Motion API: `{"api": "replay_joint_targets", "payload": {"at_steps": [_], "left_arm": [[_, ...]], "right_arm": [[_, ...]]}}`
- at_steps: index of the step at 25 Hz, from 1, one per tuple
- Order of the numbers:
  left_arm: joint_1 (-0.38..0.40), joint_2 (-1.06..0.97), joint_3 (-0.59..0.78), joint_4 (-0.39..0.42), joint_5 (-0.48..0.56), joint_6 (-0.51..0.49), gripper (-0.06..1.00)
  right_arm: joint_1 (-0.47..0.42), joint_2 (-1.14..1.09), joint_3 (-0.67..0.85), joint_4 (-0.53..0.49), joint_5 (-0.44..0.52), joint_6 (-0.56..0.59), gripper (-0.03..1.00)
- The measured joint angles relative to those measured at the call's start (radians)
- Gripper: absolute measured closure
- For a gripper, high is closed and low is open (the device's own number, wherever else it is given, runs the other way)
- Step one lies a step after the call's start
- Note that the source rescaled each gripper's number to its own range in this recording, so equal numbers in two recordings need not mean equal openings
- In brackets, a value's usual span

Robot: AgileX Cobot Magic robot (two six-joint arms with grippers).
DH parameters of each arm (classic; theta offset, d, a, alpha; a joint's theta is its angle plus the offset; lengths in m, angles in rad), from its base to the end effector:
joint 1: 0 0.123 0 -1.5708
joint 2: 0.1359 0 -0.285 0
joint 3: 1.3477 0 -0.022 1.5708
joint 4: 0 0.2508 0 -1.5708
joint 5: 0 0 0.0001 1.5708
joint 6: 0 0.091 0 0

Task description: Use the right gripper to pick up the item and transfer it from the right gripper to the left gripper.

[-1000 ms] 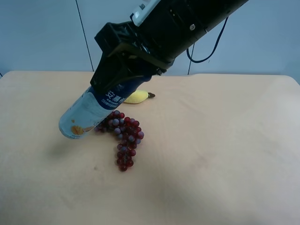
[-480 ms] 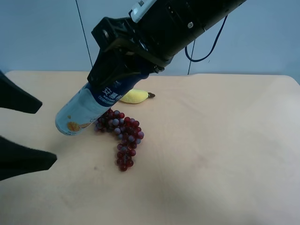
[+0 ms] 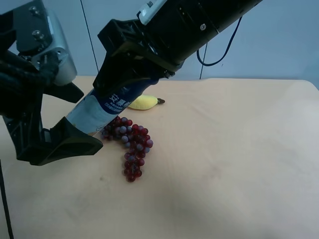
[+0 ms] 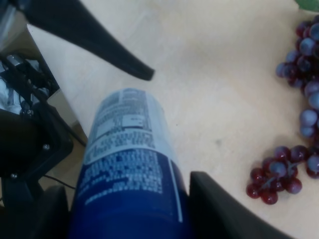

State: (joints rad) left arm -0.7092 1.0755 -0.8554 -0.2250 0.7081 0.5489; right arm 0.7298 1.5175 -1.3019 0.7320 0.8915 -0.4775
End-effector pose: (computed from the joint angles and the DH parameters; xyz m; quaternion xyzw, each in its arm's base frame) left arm 0.1523 -0.1481 0.3120 0.5028 0.7821 -0.1267 0.3456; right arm 0.2106 0.2519 0.3371 -0.3943 0.8196 0.3584 0.2105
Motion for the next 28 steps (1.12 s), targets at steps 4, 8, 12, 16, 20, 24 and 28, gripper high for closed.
{"api": "replay_joint_targets", "payload": {"at_steps": [4, 8, 12, 16, 20, 24, 28], "left_arm": [[-0.001, 0.019, -0.001, -0.004, -0.005, 0.027, -0.06], [-0.038, 0.021, -0.001, -0.004, -0.016, 0.062, -0.06], [-0.065, 0.021, -0.001, -0.005, -0.040, 0.082, -0.06], [-0.065, 0.021, -0.002, -0.004, -0.061, 0.093, -0.06], [-0.065, 0.021, -0.002, -0.004, -0.066, 0.116, -0.03], [-0.065, 0.021, -0.002, -0.005, -0.066, 0.120, 0.09], [-0.065, 0.021, -0.002, -0.013, -0.066, 0.123, 0.23]], "right_arm": [[0.000, 0.000, 0.000, 0.005, 0.000, -0.011, 0.97], [0.000, 0.000, 0.000, 0.049, 0.000, -0.044, 0.97], [0.000, 0.000, 0.000, 0.064, 0.000, -0.061, 0.97], [0.000, 0.000, 0.000, 0.064, 0.015, -0.078, 0.97], [0.000, 0.000, 0.000, 0.064, 0.054, -0.130, 0.97], [0.000, 0.000, 0.000, 0.064, 0.068, -0.177, 0.97], [0.000, 0.000, 0.000, 0.064, 0.070, -0.220, 0.97]]}}
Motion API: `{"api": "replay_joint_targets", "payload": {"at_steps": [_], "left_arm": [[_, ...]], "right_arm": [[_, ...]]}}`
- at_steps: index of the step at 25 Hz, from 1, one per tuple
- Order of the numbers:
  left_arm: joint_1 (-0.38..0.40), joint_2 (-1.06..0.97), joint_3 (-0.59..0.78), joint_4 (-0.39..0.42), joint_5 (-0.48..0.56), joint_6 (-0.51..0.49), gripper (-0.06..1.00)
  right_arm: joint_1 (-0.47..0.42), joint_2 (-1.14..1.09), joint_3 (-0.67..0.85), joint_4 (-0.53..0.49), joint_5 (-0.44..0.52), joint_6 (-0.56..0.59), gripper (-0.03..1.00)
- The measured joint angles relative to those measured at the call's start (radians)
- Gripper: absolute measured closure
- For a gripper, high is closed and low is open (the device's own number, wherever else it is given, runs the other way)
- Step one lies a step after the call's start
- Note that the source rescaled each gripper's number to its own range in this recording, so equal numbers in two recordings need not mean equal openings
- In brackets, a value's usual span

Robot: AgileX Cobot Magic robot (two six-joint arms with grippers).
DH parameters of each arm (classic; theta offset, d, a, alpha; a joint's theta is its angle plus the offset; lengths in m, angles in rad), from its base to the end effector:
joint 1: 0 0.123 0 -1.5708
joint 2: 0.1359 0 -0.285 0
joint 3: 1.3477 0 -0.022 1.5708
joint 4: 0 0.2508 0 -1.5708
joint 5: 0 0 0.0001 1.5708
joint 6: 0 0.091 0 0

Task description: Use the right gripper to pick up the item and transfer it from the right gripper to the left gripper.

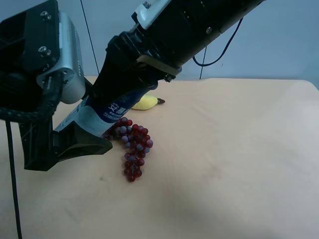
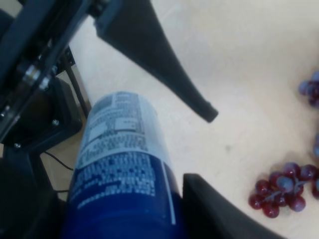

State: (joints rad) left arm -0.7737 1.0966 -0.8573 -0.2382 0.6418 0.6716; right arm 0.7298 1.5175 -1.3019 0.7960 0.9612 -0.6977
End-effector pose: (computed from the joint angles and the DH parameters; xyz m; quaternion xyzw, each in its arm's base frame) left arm 0.1488 -0.1634 0.3122 0.5619 0.7297 -0.1209 0.3704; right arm 0.2029 0.2531 0.3383 -0.4804 0.7683 0.3650 0.2138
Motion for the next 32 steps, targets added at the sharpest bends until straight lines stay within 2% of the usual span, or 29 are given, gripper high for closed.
{"api": "replay_joint_targets", "payload": {"at_steps": [3, 7, 10, 20, 22, 23, 25, 26, 32], "left_arm": [[0.000, 0.000, 0.000, 0.000, 0.012, 0.000, 0.29], [0.000, 0.000, 0.000, 0.000, 0.045, 0.000, 0.31], [0.000, 0.000, 0.000, 0.000, 0.052, 0.000, 0.34], [0.000, 0.000, 0.000, 0.000, 0.051, 0.000, 0.39], [0.000, 0.000, 0.000, 0.000, 0.051, 0.000, 0.51], [0.000, 0.000, 0.000, 0.000, 0.051, 0.000, 0.61], [0.000, 0.000, 0.000, 0.000, 0.053, 0.001, 0.91], [0.000, 0.000, 0.000, 0.001, 0.052, 0.001, 0.94], [0.000, 0.000, 0.000, 0.000, 0.052, 0.001, 0.91]], "right_arm": [[0.000, 0.000, 0.000, 0.000, 0.000, -0.035, 0.97], [0.000, 0.000, 0.000, 0.007, 0.000, -0.060, 0.97], [0.000, 0.000, 0.000, 0.053, 0.000, -0.106, 0.97], [0.000, 0.000, 0.000, 0.077, 0.000, -0.123, 0.97], [0.000, 0.000, 0.000, 0.077, 0.000, -0.123, 0.97], [0.000, 0.000, 0.000, 0.077, 0.000, -0.123, 0.97], [0.000, 0.000, 0.000, 0.079, 0.004, -0.124, 0.97], [0.000, 0.000, 0.000, 0.079, 0.004, -0.124, 0.97], [0.000, 0.000, 0.000, 0.081, 0.004, -0.124, 0.97]]}}
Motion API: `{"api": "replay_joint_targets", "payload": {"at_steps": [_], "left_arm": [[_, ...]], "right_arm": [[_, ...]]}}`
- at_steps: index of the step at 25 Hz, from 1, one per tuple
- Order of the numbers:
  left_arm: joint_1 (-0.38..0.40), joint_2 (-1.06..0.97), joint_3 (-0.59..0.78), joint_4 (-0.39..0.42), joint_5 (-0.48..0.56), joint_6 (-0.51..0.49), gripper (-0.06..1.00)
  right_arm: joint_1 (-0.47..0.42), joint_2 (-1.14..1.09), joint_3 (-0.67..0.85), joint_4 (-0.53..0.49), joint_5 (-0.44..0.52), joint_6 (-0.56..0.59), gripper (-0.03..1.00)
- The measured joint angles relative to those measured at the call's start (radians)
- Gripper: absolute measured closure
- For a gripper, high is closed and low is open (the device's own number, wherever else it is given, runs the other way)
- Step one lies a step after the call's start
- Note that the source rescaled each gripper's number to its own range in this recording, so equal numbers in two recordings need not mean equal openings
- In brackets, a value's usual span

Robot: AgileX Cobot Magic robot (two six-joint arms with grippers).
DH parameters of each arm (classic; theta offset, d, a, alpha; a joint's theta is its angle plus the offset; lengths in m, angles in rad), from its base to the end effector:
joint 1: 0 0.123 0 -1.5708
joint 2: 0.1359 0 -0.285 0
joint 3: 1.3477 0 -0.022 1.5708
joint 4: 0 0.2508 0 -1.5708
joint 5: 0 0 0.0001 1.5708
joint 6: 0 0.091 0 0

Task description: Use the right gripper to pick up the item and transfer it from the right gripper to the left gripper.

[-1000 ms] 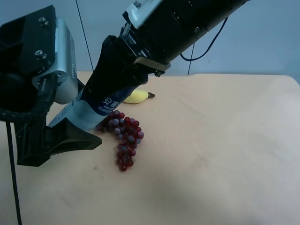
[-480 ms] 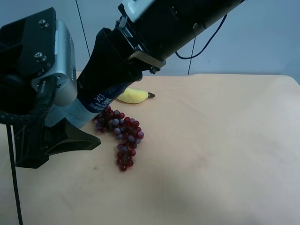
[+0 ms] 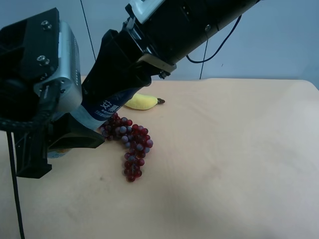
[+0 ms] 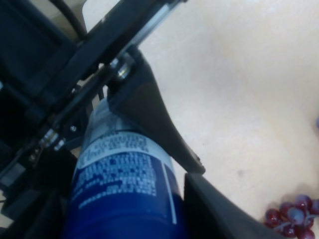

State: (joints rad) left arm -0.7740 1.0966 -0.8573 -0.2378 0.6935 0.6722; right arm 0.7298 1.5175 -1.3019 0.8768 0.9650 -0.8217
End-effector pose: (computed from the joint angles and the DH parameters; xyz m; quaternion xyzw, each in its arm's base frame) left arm 0.1457 -0.1616 0.3090 0.5705 0.7347 -0.1210 0.3465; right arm 0.2003 0.2564 0.3426 -0.5073 0.7347 0.3860 0.2321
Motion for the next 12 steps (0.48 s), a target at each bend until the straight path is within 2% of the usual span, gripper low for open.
{"api": "replay_joint_targets", "payload": {"at_steps": [6, 7, 9, 10, 11, 12], "left_arm": [[0.000, 0.000, 0.000, 0.000, 0.000, 0.000, 0.91], [0.000, 0.000, 0.000, 0.000, 0.002, 0.000, 0.91], [0.000, 0.003, 0.000, 0.001, 0.015, 0.000, 0.91], [0.000, 0.003, 0.000, 0.001, 0.019, 0.003, 0.91], [0.000, 0.003, 0.000, 0.002, 0.020, 0.003, 0.91], [0.000, 0.003, 0.000, 0.002, 0.022, 0.003, 0.91]], "right_arm": [[0.000, 0.000, 0.000, 0.000, -0.001, 0.000, 0.96], [0.000, 0.000, 0.000, 0.000, -0.005, 0.001, 0.86], [0.000, 0.000, -0.003, 0.000, -0.021, 0.001, 0.42], [0.000, -0.001, -0.003, -0.015, -0.025, -0.001, 0.24], [0.000, -0.001, -0.003, -0.024, -0.026, -0.001, 0.13], [0.000, -0.001, -0.003, -0.032, -0.026, 0.000, 0.07]]}}
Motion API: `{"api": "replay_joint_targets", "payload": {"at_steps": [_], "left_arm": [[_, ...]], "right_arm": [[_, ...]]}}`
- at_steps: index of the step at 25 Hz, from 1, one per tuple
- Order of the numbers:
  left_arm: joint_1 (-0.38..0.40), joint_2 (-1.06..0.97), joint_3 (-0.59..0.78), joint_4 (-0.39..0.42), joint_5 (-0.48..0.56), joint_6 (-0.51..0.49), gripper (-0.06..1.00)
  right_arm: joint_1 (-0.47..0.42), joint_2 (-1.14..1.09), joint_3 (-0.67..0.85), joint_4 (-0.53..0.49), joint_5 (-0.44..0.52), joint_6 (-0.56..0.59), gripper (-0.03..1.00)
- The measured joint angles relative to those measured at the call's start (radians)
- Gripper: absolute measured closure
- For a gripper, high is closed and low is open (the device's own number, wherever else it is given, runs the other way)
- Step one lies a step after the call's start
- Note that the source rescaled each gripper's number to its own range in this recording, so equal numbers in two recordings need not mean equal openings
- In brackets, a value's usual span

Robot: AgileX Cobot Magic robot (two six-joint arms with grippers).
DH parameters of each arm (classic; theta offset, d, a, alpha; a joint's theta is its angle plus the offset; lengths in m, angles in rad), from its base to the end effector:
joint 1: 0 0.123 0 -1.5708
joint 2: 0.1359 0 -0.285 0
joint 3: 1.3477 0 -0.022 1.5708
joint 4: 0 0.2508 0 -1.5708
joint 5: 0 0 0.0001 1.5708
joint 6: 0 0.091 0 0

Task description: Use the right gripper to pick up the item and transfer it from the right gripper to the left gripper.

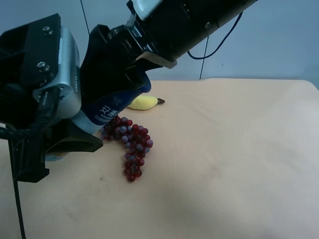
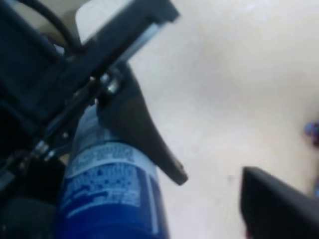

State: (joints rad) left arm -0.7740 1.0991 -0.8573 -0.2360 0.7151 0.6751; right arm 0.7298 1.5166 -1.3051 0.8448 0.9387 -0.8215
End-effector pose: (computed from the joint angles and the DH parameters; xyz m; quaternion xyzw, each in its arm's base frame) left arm 0.1448 -0.1611 0.3072 0.5755 0.7361 -0.1198 0.3355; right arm 0.2034 0.2557 0.3427 -0.5101 0.7363 0.3701 0.2463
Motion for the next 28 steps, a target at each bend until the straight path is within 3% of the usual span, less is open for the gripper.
{"api": "replay_joint_targets", "payload": {"at_steps": [3, 7, 19, 28], "left_arm": [[0.000, 0.000, 0.000, 0.000, 0.000, 0.000, 0.91], [0.000, 0.000, 0.000, 0.000, 0.000, 0.000, 0.91], [0.000, 0.000, 0.000, 0.001, 0.000, 0.000, 0.91], [0.000, 0.000, 0.000, 0.001, -0.002, 0.003, 0.91]], "right_arm": [[0.000, 0.000, 0.000, -0.008, 0.000, 0.000, -0.01], [0.000, 0.000, 0.000, -0.009, 0.001, 0.000, -0.03], [0.000, -0.005, 0.000, -0.030, 0.128, -0.001, -0.03], [0.000, -0.125, 0.000, -0.127, 0.190, -0.002, -0.03]]}}
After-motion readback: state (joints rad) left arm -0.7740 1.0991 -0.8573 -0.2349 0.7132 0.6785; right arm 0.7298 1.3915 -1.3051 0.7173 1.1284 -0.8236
